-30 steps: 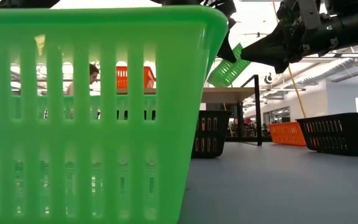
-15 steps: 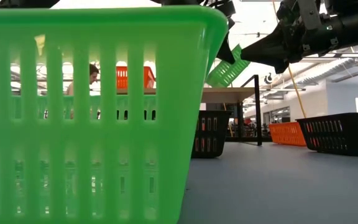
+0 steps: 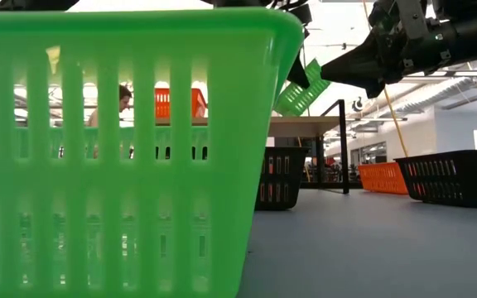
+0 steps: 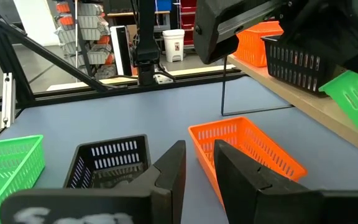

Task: Stack baskets on shelf by color
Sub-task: Put the left green bin on the shelf

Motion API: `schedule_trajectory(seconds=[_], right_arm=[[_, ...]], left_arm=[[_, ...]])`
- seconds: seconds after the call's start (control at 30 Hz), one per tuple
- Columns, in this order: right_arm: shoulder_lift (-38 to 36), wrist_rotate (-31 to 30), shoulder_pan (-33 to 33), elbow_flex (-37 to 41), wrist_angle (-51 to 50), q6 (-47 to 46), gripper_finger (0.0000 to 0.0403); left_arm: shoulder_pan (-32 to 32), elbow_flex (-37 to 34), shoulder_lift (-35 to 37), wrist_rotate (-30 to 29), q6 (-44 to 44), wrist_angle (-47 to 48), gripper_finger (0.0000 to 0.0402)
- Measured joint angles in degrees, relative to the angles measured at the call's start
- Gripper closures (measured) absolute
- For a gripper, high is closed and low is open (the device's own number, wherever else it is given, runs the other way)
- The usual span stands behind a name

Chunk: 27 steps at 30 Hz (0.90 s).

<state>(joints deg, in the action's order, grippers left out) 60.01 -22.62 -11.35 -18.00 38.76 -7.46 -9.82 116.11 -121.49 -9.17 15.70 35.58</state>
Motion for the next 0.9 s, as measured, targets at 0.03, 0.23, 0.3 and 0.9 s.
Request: schedule_trajectory(seconds=[0.03,0.23,0.3,0.9], right_arm=[[0.0,0.08,0.0,0.0,0.0,0.0,0.0323],[0.0,0.12,0.0,0.0,-0.01,0.0,0.0323],[0.0,0.12,0.0,0.0,0.0,0.0,0.0323],[-0.02,0.16,0.0,0.0,0.0,0.0,0.0323]], left_arm=[[0.0,0.0,0.0,0.0,0.0,0.29,0.0395],[0.02,0.02,0.06,0.0,-0.79,2.42,0.0382],[0.0,-0.04,0.0,0.02,-0.79,2.68,0.0385],[-0.47,-0.04,0.07,-4.02,-0.76,0.61,0.0324]])
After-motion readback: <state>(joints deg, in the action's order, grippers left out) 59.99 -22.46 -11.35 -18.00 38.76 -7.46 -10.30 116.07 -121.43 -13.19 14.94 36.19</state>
